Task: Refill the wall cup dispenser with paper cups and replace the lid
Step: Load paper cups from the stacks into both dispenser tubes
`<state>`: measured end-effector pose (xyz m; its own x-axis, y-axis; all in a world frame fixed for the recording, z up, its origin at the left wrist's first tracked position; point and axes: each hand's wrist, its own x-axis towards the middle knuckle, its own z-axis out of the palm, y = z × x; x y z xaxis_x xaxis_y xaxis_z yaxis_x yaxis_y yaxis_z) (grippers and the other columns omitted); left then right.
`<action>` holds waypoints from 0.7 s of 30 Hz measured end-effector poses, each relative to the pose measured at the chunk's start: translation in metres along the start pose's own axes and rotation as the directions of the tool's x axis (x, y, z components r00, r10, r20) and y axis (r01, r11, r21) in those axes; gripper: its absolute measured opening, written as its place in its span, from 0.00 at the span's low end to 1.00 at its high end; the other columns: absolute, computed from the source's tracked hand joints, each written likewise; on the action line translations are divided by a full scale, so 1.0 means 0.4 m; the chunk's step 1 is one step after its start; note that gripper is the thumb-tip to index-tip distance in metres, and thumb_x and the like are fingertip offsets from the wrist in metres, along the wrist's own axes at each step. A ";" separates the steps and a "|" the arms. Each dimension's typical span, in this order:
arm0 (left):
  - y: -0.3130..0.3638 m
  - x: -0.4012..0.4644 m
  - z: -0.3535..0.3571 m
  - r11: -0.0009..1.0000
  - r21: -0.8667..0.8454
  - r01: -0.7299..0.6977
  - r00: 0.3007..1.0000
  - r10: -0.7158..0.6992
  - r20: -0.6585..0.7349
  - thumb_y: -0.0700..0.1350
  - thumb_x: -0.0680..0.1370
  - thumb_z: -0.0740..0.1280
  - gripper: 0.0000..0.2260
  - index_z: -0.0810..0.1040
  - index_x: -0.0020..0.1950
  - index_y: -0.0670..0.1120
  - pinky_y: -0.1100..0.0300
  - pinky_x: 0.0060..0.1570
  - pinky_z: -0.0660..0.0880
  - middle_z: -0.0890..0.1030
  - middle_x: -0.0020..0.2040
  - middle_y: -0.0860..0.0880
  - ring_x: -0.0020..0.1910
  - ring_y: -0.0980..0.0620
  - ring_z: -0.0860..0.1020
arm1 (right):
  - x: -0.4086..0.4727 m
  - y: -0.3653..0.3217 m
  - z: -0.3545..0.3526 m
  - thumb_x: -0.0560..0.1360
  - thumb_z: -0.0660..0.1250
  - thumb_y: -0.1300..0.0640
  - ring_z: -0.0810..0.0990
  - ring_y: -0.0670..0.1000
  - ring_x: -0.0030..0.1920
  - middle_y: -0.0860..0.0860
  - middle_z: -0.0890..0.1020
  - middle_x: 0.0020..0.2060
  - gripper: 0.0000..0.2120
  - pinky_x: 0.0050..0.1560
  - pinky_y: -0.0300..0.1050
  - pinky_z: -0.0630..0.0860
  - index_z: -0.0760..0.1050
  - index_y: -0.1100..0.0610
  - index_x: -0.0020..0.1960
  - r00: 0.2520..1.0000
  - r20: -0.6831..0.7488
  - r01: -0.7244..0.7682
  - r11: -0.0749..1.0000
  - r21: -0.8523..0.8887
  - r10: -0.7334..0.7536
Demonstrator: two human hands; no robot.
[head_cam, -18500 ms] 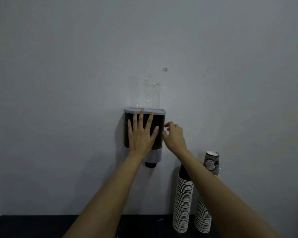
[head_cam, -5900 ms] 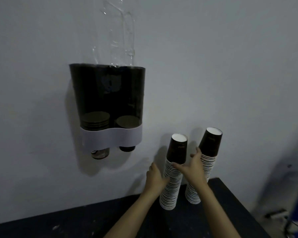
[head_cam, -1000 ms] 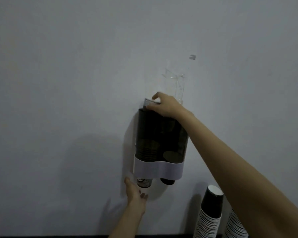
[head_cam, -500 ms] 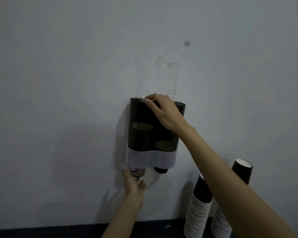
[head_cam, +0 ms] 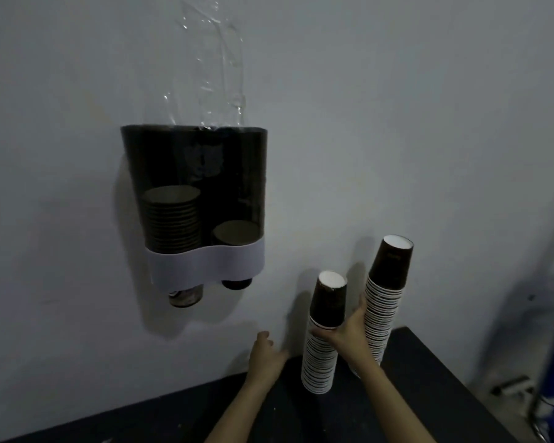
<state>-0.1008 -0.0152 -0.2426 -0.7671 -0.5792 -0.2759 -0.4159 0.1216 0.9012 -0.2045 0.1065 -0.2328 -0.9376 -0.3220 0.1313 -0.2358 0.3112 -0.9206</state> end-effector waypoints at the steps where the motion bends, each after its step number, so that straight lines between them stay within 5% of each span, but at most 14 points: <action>1: -0.005 0.013 0.017 0.996 0.077 -0.042 0.999 0.039 0.035 0.40 0.76 0.65 0.29 0.57 0.74 0.41 0.59 0.61 0.70 0.67 0.71 0.41 0.68 0.45 0.69 | 0.015 0.024 0.011 0.56 0.81 0.58 0.56 0.57 0.74 0.58 0.55 0.74 0.61 0.74 0.56 0.58 0.41 0.60 0.74 1.000 0.017 -0.002 1.000 0.012 0.002; 5: -0.003 0.062 0.069 0.963 0.199 -0.181 0.971 0.143 0.194 0.43 0.72 0.69 0.32 0.59 0.73 0.40 0.56 0.67 0.68 0.69 0.70 0.41 0.69 0.46 0.69 | 0.054 0.091 0.041 0.59 0.80 0.58 0.73 0.52 0.62 0.48 0.72 0.57 0.44 0.57 0.42 0.71 0.59 0.59 0.67 0.999 0.029 0.030 0.999 0.014 -0.031; 9: 0.008 0.095 0.129 0.943 0.156 -0.294 0.951 0.273 0.142 0.44 0.71 0.70 0.33 0.60 0.73 0.41 0.52 0.66 0.70 0.72 0.69 0.42 0.67 0.46 0.72 | 0.052 0.121 0.050 0.58 0.80 0.55 0.78 0.47 0.50 0.44 0.76 0.47 0.34 0.42 0.27 0.70 0.67 0.53 0.58 0.997 -0.039 0.063 0.997 0.040 -0.061; 16: -0.005 0.106 0.189 0.948 0.112 -0.299 0.953 0.291 0.089 0.44 0.73 0.68 0.29 0.62 0.71 0.41 0.52 0.66 0.70 0.72 0.68 0.42 0.66 0.47 0.72 | 0.056 0.067 0.005 0.57 0.80 0.54 0.78 0.40 0.46 0.45 0.78 0.48 0.32 0.42 0.30 0.72 0.68 0.50 0.55 0.992 -0.052 0.122 0.988 0.090 -0.117; 21: 0.016 0.088 0.163 0.957 0.179 -0.227 0.973 0.229 0.011 0.45 0.73 0.68 0.40 0.47 0.76 0.39 0.51 0.72 0.62 0.56 0.76 0.40 0.75 0.43 0.58 | 0.084 -0.084 -0.071 0.59 0.79 0.55 0.79 0.45 0.50 0.45 0.79 0.49 0.30 0.48 0.38 0.77 0.68 0.52 0.56 0.980 -0.031 0.199 0.972 0.128 -0.196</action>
<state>-0.1621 0.0177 -0.2684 -0.8472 -0.5273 -0.0654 -0.3110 0.3923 0.8656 -0.2351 0.1108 -0.1870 -0.8805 -0.3489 0.3210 -0.3828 0.1237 -0.9155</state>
